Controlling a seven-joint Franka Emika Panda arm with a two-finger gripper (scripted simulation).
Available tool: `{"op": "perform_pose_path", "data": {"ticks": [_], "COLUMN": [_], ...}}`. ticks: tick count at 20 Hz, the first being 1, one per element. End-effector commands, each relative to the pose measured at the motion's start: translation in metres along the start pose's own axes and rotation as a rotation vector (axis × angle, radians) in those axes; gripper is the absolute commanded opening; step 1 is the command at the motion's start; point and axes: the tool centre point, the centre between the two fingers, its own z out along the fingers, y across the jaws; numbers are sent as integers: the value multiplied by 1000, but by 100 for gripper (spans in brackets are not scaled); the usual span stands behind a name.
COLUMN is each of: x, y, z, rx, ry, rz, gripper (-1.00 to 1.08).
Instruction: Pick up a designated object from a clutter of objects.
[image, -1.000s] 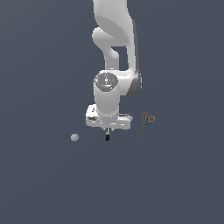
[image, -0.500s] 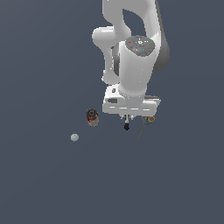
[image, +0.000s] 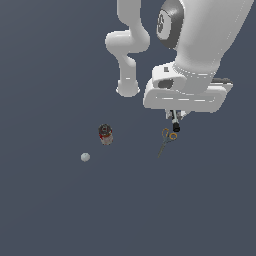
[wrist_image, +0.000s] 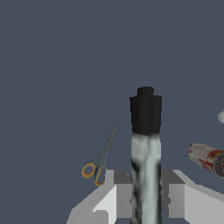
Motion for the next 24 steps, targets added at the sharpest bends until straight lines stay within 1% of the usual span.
{"op": "perform_pose_path", "data": {"ticks": [1, 7, 12, 18, 24], "x": [-1, -1, -1, 1, 1], "y": [-19, -57, -78, -91, -97], "z": [-24, -71, -96, -113, -119], "rx": [0, 1, 2, 2, 2], "ry": [-1, -1, -1, -1, -1], "rz": [1, 1, 1, 1, 1], "gripper": [-100, -100, -100, -100, -100]}}
